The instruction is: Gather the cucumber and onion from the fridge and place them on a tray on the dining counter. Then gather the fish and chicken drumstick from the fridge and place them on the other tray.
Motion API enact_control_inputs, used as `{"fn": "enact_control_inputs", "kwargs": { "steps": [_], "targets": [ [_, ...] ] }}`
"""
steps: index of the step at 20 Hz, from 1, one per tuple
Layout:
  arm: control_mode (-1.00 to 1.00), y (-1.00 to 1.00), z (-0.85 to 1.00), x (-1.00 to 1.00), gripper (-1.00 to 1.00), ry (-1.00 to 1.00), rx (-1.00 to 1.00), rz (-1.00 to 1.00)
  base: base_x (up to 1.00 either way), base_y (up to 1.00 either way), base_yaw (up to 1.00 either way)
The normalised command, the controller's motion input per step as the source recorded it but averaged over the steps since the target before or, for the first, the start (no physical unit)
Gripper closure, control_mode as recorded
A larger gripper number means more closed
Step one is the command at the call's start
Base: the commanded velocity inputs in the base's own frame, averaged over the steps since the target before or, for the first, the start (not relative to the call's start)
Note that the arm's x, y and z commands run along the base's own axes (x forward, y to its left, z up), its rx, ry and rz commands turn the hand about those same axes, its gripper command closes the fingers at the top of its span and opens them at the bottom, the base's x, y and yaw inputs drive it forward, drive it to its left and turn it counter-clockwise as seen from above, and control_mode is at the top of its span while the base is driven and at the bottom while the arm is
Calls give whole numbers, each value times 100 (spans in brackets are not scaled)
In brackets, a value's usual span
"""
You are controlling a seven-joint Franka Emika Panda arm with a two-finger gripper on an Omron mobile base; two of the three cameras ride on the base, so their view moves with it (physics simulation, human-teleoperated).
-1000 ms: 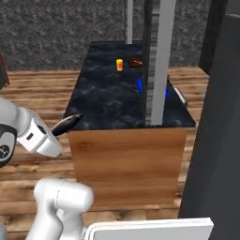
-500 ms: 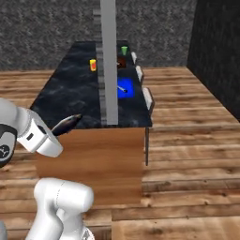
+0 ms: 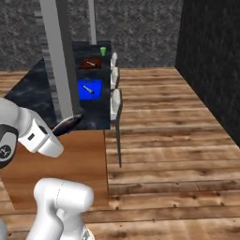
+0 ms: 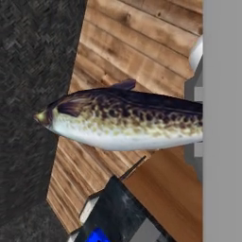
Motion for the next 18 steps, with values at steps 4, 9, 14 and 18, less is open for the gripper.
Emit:
{"fn": "enact_control_inputs", "kwargs": {
  "steps": [4,9,14,18],
  "targets": [
    [100,0,0,0,100,0,0,0,52,-40,0],
    [100,0,0,0,100,0,0,0,85,-39,0],
    [100,0,0,0,100,0,0,0,99,-45,3],
    [100,0,0,0,100,0,0,0,100,-48,8]
  ]
}}
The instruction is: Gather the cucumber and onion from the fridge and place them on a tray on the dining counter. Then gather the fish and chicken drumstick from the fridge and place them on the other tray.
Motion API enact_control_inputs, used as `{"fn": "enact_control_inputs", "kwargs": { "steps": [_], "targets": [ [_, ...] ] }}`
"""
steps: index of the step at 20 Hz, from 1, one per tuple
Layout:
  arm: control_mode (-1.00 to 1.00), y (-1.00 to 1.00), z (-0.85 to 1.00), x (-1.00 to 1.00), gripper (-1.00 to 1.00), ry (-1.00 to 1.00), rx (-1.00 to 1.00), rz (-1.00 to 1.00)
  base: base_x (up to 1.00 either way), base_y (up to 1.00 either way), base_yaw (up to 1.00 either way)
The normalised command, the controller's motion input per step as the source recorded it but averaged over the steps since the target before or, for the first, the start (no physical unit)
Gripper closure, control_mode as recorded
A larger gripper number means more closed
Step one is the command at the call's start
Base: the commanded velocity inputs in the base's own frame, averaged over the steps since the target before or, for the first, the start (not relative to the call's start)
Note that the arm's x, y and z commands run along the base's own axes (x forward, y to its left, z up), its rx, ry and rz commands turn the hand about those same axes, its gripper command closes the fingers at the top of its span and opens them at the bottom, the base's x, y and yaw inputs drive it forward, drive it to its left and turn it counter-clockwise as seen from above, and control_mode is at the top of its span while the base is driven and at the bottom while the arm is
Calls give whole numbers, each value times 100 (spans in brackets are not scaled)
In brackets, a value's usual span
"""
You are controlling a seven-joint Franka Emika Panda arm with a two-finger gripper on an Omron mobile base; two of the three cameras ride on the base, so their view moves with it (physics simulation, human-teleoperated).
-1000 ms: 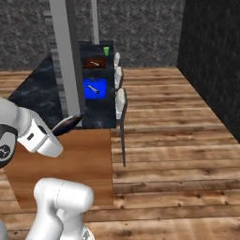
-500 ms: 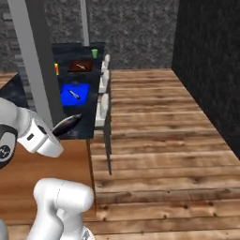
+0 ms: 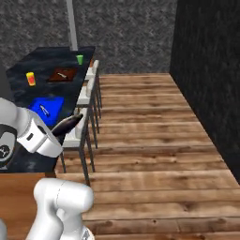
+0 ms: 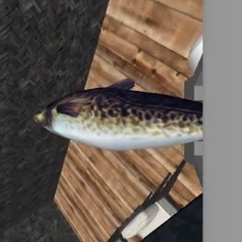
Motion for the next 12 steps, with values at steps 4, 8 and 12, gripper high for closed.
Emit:
{"fn": "enact_control_inputs", "kwargs": {
  "steps": [4,8,12],
  "targets": [
    [100,0,0,0,100,0,0,0,98,-48,13],
    [100,0,0,0,100,0,0,0,83,-63,14],
    [100,0,0,0,100,0,0,0,79,-70,14]
  ]
}}
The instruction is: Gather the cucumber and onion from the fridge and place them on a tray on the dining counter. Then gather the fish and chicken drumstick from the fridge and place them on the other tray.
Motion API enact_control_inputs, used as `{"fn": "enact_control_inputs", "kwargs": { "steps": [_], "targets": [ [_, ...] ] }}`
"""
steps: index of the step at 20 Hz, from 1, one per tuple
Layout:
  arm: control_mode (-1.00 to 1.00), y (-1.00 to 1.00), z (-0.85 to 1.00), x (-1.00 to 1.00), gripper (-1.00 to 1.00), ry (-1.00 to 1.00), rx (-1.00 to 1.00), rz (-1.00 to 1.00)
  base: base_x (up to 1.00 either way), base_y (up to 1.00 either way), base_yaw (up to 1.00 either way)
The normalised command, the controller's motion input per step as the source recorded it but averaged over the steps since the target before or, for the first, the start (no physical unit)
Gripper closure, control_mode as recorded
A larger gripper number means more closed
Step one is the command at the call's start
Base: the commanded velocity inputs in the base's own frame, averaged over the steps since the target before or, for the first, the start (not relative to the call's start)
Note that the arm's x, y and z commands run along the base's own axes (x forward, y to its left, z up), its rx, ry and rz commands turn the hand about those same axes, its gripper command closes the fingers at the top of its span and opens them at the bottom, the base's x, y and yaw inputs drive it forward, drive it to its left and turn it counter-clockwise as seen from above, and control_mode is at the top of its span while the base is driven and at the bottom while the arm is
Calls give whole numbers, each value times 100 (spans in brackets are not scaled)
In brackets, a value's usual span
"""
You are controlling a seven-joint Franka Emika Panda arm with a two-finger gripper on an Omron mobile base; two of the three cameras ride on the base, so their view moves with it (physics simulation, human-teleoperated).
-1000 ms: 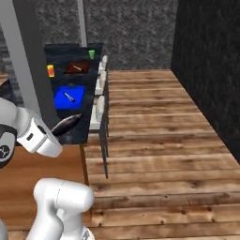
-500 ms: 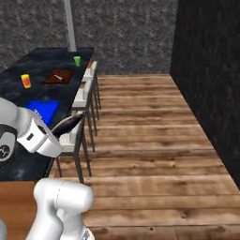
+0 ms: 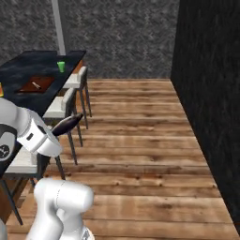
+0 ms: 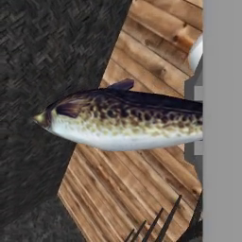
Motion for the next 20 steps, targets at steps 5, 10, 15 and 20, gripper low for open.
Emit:
{"fn": "enact_control_inputs", "kwargs": {
  "steps": [5,10,15,20],
  "targets": [
    [100,0,0,0,100,0,0,0,83,-61,17],
    [100,0,0,0,100,0,0,0,95,-41,24],
    [100,0,0,0,100,0,0,0,95,-23,30],
    [100,0,0,0,100,0,0,0,79,-24,33]
  ]
}}
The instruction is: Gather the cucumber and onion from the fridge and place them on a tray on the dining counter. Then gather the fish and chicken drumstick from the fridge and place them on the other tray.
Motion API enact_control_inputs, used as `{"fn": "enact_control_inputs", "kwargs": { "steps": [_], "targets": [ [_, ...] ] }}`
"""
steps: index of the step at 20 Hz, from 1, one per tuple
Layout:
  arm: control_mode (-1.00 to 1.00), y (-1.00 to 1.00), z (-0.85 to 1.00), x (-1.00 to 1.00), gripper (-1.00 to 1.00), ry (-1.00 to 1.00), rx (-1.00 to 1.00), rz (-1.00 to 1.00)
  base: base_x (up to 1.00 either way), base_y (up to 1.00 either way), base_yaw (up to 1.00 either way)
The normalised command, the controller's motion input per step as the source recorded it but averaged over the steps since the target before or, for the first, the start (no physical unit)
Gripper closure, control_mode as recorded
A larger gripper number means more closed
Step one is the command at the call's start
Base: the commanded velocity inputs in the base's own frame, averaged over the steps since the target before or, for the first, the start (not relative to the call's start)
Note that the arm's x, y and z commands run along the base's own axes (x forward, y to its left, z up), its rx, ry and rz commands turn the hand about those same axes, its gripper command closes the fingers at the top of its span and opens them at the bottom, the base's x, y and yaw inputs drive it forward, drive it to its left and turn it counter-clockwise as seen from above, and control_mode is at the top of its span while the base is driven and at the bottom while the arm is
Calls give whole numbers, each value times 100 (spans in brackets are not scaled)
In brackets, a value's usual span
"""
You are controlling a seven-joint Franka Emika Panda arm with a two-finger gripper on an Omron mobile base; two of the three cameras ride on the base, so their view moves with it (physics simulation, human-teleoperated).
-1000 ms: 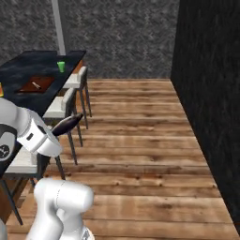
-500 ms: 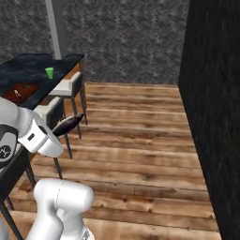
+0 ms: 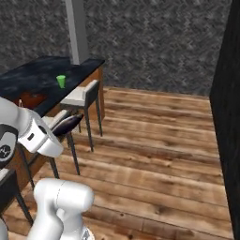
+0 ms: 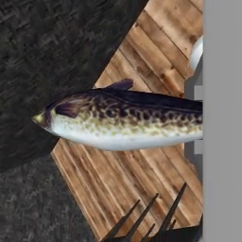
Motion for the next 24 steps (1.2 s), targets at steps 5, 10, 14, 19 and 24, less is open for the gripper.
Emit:
{"fn": "enact_control_inputs", "kwargs": {
  "steps": [5,10,14,19,24],
  "targets": [
    [100,0,0,0,100,0,0,0,74,-31,34],
    [100,0,0,0,100,0,0,0,71,-32,34],
    [100,0,0,0,100,0,0,0,70,-37,34],
    [100,0,0,0,100,0,0,0,60,-40,35],
    [100,0,0,0,100,0,0,0,45,-25,39]
  ]
}}
